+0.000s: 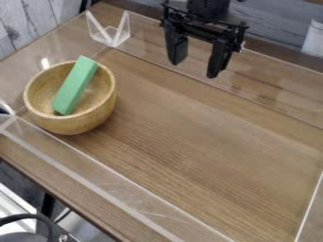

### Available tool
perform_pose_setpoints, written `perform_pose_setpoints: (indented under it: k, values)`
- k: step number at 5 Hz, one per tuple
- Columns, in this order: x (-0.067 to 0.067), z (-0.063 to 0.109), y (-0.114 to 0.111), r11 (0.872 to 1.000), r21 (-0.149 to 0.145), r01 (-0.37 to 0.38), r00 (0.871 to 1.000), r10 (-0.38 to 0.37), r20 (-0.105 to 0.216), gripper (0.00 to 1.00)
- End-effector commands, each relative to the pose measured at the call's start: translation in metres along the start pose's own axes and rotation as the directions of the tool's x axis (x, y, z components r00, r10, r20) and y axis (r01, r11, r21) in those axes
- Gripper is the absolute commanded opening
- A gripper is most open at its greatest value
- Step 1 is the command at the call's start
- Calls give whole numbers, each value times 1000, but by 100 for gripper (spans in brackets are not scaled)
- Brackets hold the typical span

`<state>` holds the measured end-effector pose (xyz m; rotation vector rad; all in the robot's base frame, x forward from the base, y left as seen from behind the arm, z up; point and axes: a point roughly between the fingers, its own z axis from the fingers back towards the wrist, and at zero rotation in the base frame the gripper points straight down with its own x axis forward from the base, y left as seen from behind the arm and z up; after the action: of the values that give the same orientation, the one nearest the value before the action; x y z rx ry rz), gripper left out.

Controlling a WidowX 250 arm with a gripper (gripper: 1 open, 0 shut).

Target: Remove the green block from inside the brown bowl and put it on the table

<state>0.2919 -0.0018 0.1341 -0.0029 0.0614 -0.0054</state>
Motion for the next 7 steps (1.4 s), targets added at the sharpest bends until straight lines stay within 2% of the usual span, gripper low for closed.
perform_pose_setpoints:
  k: [1,2,3,4,5,6,7]
  values:
    - [-4,-6,12,1000,5,-8,1000,9,-23,100]
    - [-20,-8,42,999,10,-47,998,47,-34,100]
    - [-38,-4,84,996,12,-87,996,87,-4,100]
    - [-46,1,123,993,16,-120,993,120,17,100]
    - [-55,-2,154,988,18,-154,988,153,32,100]
    - [-64,-13,176,979,2,-205,978,205,46,100]
    - [-61,-27,182,974,10,-227,973,226,39,100]
